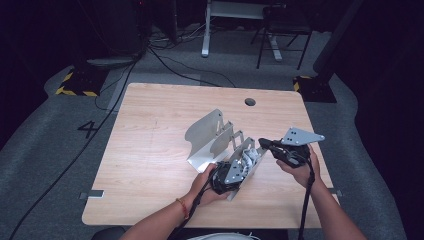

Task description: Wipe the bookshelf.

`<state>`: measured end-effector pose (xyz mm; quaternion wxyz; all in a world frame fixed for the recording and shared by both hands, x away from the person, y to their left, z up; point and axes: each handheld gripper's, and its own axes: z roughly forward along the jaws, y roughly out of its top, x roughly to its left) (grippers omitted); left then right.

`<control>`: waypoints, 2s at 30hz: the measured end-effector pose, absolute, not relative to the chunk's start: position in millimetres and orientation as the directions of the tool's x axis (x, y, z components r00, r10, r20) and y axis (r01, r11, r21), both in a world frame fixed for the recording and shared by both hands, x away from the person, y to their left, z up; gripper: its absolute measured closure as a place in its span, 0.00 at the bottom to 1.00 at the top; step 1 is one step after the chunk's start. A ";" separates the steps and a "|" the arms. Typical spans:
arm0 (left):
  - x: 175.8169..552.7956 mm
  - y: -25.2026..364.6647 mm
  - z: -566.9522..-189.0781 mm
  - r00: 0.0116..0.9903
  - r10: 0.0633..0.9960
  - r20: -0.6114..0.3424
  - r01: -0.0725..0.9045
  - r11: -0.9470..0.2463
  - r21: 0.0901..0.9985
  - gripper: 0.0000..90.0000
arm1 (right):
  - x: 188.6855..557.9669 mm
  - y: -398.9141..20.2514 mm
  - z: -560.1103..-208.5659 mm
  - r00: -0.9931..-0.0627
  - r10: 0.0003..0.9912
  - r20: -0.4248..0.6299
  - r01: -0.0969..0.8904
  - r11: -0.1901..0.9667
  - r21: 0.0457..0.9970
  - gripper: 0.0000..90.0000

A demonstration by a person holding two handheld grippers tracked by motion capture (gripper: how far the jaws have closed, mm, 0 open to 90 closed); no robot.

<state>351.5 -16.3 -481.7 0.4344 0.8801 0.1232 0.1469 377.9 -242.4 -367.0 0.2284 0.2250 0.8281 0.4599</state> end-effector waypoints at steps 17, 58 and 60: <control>351.8 -14.7 -491.6 0.952 0.292 0.098 0.141 -0.696 0.704 0.85 | 378.2 -243.2 -367.1 -0.801 0.575 -0.168 0.160 0.477 0.864 1.00; 328.8 6.6 -496.5 0.926 0.349 0.146 0.159 -0.708 0.689 0.85 | 377.4 -243.3 -367.8 -0.802 0.573 -0.170 0.155 0.474 0.867 1.00; 331.7 4.0 -497.4 0.923 0.360 0.140 0.166 -0.698 0.696 0.85 | 377.3 -243.2 -367.8 -0.801 0.574 -0.171 0.155 0.474 0.867 1.00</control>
